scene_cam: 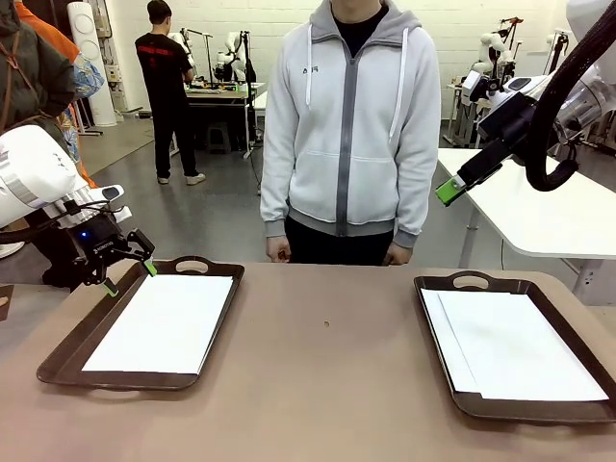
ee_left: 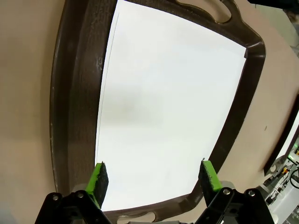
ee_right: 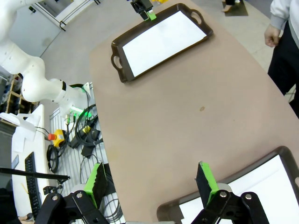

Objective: Sort the A4 documents.
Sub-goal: Place the A4 Paper in the designated Handle tray.

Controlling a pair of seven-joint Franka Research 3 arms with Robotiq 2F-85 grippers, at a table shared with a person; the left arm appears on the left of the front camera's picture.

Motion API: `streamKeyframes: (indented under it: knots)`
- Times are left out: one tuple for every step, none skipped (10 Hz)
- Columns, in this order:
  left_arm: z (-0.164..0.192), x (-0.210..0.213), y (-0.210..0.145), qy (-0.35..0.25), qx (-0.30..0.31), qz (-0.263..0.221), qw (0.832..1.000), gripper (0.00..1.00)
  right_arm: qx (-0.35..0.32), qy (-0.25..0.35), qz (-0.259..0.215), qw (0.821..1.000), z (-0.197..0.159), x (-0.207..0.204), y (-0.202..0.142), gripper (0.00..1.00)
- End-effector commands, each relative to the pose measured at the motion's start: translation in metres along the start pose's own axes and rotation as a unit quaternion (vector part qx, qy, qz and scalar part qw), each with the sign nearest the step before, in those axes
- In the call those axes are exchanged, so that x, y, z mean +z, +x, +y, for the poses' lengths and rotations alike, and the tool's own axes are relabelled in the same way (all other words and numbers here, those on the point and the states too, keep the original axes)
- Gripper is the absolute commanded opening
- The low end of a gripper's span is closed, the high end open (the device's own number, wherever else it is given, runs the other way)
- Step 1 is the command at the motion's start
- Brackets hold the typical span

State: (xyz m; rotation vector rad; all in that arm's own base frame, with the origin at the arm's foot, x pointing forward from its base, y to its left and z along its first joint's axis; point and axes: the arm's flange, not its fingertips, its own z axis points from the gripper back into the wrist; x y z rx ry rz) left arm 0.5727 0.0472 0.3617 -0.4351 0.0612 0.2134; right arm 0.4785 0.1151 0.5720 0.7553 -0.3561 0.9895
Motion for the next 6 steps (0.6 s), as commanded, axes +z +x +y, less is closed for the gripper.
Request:
streamKeyframes:
  knots:
    - [-0.0006,0.001,-0.001,0.004,-0.002,0.005,1.0,1.0,0.007,-0.003,-0.002,1.0,-0.0011,-0.0006,0.0008,1.0]
    - [-0.0006,0.001,-0.001,0.004,-0.002,0.005,1.0,1.0,0.007,-0.003,-0.002,1.0,-0.0011,-0.0006,0.0008,1.0]
    - [-0.0006,0.001,-0.001,0.004,-0.002,0.005,1.0,1.0,0.007,-0.003,-0.002,1.0,-0.0011,-0.0006,0.0008,1.0]
    - [-0.0006,0.001,-0.001,0.004,-0.002,0.005,1.0,1.0,0.007,-0.003,-0.002,1.0,-0.0011,-0.0006,0.0008,1.0]
    - [-0.0006,0.001,-0.001,0.004,-0.002,0.005,1.0,1.0,0.007,-0.003,-0.002,1.0,-0.0011,-0.0006,0.0008,1.0]
    - [-0.0006,0.001,-0.001,0.004,-0.002,0.005,1.0,1.0,0.007,-0.003,-0.002,1.0,-0.0011,-0.0006,0.0008,1.0]
